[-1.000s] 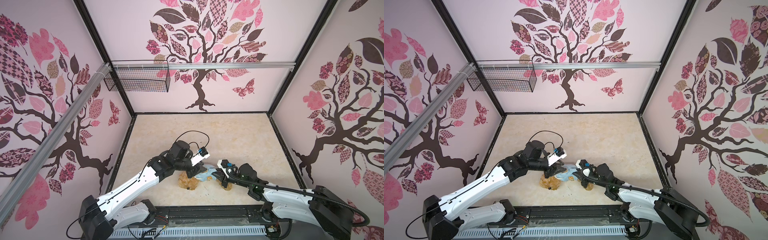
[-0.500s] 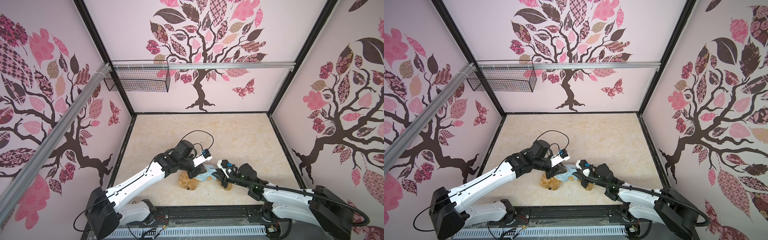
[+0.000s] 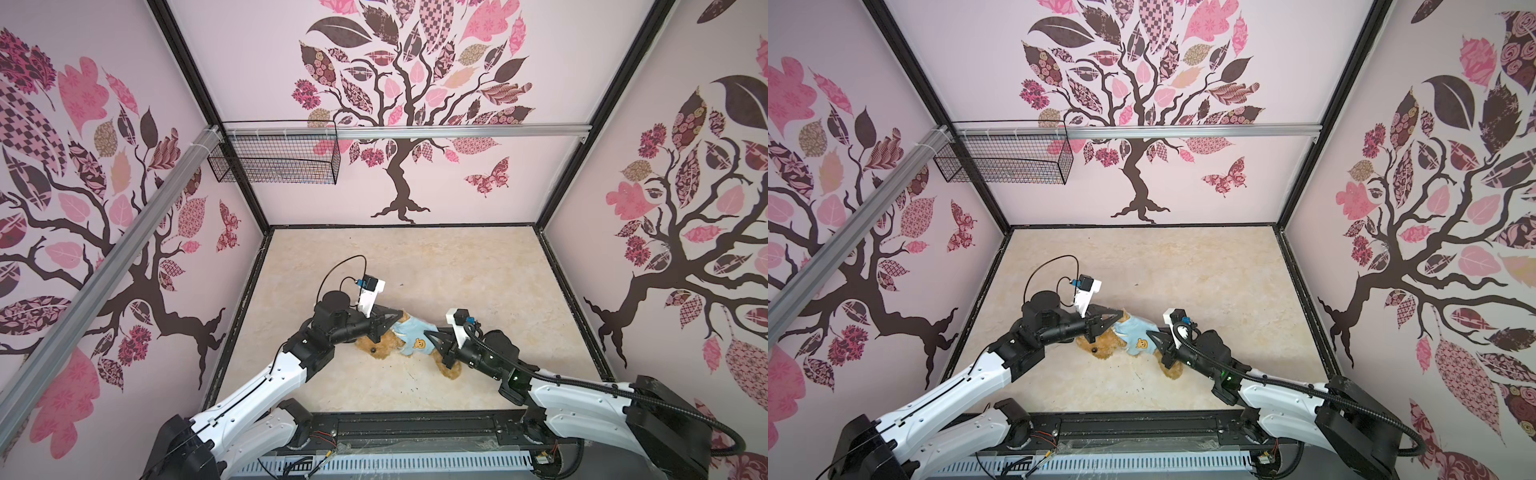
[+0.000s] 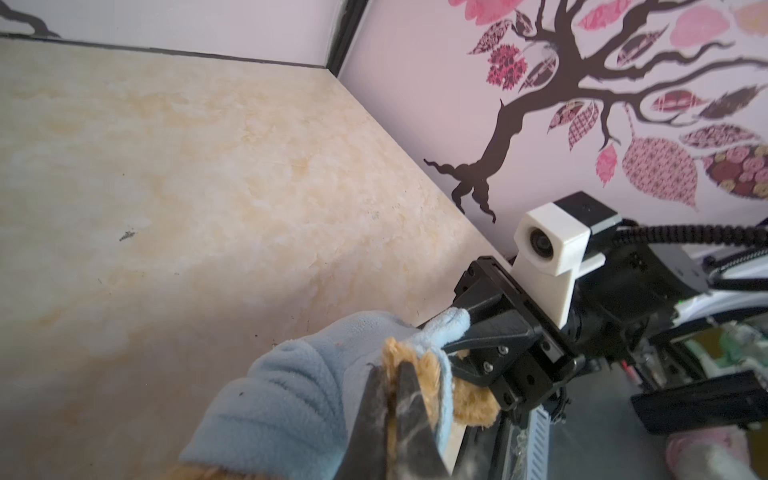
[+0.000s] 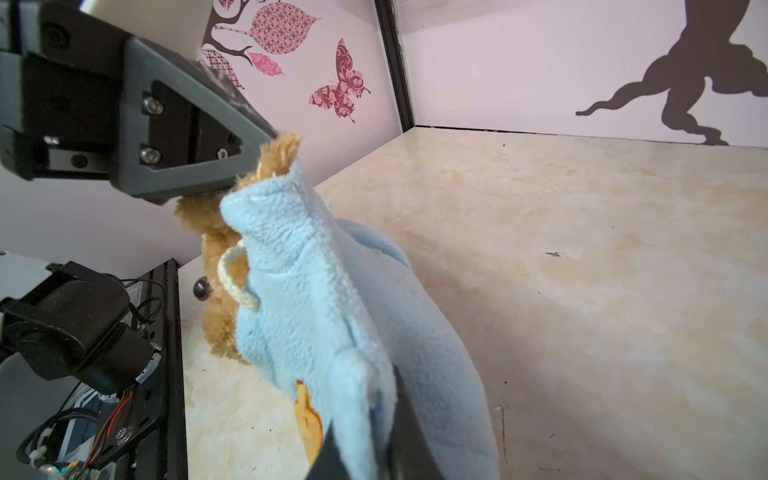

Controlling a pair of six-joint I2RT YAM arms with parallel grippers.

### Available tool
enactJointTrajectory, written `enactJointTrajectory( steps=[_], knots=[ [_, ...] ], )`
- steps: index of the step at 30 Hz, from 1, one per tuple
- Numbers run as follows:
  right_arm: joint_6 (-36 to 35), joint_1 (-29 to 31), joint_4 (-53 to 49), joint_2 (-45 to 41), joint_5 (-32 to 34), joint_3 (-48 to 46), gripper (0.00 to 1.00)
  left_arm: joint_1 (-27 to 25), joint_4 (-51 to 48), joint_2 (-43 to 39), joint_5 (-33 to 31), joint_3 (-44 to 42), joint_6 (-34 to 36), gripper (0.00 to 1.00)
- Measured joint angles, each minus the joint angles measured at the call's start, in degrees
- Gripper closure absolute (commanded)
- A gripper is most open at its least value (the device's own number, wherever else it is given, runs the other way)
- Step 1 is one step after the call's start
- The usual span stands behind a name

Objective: Dress the teddy bear

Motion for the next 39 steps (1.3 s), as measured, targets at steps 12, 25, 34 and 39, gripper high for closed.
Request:
enactJointTrajectory(
  steps=[12, 25, 34, 39],
  knots=[
    [-7.67, 0.44, -25.42, -3.45, 4.31, 11.23, 0.40, 0.74, -4.98, -1.79, -1.01, -2.03, 9.53, 1.00],
    [-21.51, 0.04, -34.18, -2.25, -7.52, 19.82, 0.36, 1.18, -7.56, 1.07, 6.99, -1.81, 23.69, 1.00],
    [-21.51, -1.77, -30.64, 7.37, -8.68, 21.66, 0.90, 1.18, -7.76, 2.12, 8.61, -1.38, 24.96, 1.00],
    [-13.51, -5.11, -27.78, 7.43, -4.02, 16.46, 1.00, 3.45, -2.10, 1.05, 8.20, -2.12, 18.03, 1.00]
  ],
)
